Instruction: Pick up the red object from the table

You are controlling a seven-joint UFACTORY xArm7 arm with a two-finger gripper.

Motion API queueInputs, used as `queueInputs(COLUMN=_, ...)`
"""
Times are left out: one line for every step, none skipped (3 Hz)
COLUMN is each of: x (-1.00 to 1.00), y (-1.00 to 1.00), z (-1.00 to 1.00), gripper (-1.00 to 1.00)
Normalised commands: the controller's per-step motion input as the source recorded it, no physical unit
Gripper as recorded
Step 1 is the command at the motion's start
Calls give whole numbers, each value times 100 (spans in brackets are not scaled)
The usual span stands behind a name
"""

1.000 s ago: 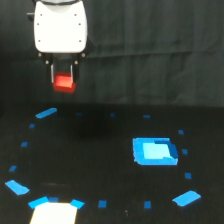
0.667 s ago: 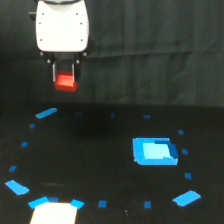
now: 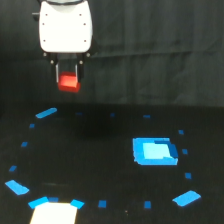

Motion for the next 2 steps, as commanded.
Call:
queueInputs(x=-17, y=-27, z=36, gripper=-100)
queueInputs(x=24, y=9, z=14, gripper=-100)
